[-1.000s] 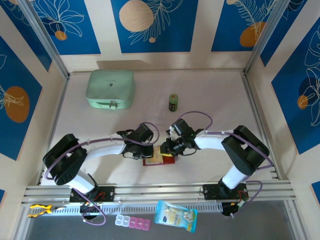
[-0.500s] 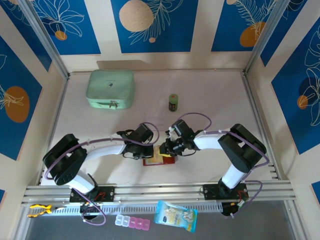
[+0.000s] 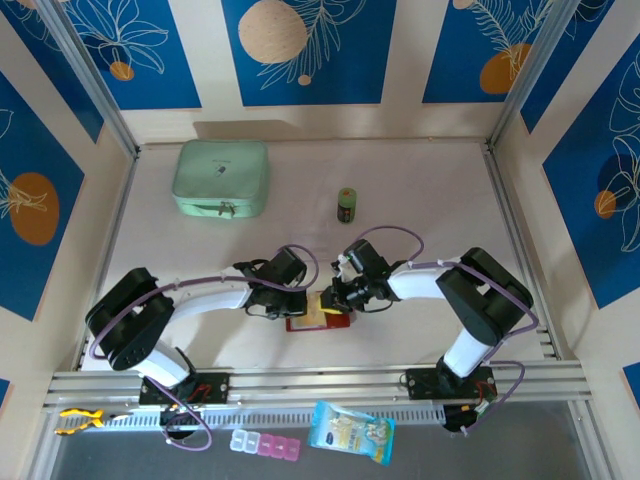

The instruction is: Take the credit cards out of the card holder

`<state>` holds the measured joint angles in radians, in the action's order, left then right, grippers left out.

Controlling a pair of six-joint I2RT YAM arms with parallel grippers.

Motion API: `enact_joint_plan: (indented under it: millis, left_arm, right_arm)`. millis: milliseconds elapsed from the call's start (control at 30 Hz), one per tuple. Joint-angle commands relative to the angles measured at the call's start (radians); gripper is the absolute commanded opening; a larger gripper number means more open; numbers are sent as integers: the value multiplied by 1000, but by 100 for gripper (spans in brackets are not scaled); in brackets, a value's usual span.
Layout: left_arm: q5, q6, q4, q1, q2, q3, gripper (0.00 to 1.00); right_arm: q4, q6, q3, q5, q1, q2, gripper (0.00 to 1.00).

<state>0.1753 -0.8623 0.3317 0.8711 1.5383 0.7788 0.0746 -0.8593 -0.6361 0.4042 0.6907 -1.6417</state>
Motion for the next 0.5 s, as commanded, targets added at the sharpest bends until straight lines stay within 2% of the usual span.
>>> enact_joint_plan:
  millis: [0,467]
  left_arm:
    - [-28,8,46,12,-3,-30,10]
    - [-45,1,46,10,-54,-50,10]
  right_arm:
    - [-67,26,30,-14,-12,42,12]
    - [-207,97,38,-60,-31,173,8]
